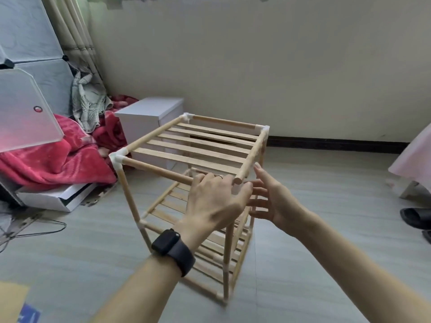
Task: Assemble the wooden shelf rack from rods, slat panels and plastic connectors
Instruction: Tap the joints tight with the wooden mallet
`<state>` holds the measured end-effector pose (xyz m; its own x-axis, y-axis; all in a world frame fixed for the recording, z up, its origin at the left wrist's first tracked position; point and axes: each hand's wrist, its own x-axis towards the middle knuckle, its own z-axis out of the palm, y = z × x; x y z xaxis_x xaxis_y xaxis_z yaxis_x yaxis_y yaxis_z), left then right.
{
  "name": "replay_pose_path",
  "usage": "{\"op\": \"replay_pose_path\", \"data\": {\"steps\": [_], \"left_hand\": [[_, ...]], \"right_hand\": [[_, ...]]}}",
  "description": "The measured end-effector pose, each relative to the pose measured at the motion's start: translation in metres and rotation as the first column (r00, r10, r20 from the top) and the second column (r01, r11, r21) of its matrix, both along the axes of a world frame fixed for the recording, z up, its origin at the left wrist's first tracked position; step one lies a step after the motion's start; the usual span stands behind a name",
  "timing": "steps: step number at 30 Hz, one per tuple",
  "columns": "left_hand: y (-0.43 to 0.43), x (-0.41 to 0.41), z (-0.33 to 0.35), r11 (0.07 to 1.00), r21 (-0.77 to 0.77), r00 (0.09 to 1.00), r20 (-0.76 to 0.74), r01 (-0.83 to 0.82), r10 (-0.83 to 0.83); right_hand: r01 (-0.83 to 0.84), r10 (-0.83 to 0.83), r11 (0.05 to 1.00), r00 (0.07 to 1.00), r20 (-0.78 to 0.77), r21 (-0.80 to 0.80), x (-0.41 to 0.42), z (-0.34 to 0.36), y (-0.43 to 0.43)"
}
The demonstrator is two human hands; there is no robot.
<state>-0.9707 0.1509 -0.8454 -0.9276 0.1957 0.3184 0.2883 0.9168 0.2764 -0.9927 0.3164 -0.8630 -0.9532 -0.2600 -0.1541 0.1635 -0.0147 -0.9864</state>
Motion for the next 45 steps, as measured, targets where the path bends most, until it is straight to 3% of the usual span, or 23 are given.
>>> {"op": "replay_pose_path", "data": {"steps": [7, 15, 19, 23, 29, 35, 40, 45], "left_hand": [[-0.002, -0.013, -0.001, 0.980, 0.192, 0.993, 0.117, -0.046, 0.024], [0.006, -0.013, -0.007, 0.968, 0.182, 0.984, 0.062, -0.174, 0.165], [0.003, -0.007, -0.010, 0.975, 0.196, 0.991, -0.063, -0.105, 0.119], [-0.016, 0.002, -0.018, 0.996, 0.078, 0.978, -0.205, 0.045, -0.028], [-0.013, -0.003, -0.013, 0.994, -0.102, 0.976, -0.218, -0.023, 0.000], [-0.007, -0.006, -0.012, 0.992, -0.119, 0.986, -0.164, -0.029, 0.009], [-0.031, -0.016, -0.009, 0.969, -0.181, 0.981, -0.061, 0.169, -0.182], [-0.091, -0.045, 0.011, 0.939, -0.342, 0.994, -0.106, -0.025, -0.012]], "right_hand": [[0.087, -0.085, 0.979, 0.996, 0.019, -0.183, -0.011, 0.004, -0.029], [0.107, -0.085, 0.942, 0.993, 0.082, -0.317, -0.010, 0.002, -0.029], [0.089, -0.058, 0.932, 0.993, 0.098, -0.352, -0.008, -0.003, -0.026], [0.061, -0.027, 0.940, 0.994, 0.105, -0.337, -0.007, -0.005, -0.025], [0.082, -0.035, 0.926, 0.991, 0.130, -0.370, -0.002, -0.008, -0.029], [0.054, 0.006, 0.933, 0.986, 0.166, -0.356, -0.002, -0.009, -0.023], [0.177, -0.155, 0.959, 0.982, 0.110, -0.223, -0.014, -0.002, -0.005], [0.395, -0.394, 0.919, 0.917, 0.065, -0.008, -0.034, 0.011, 0.035]]}}
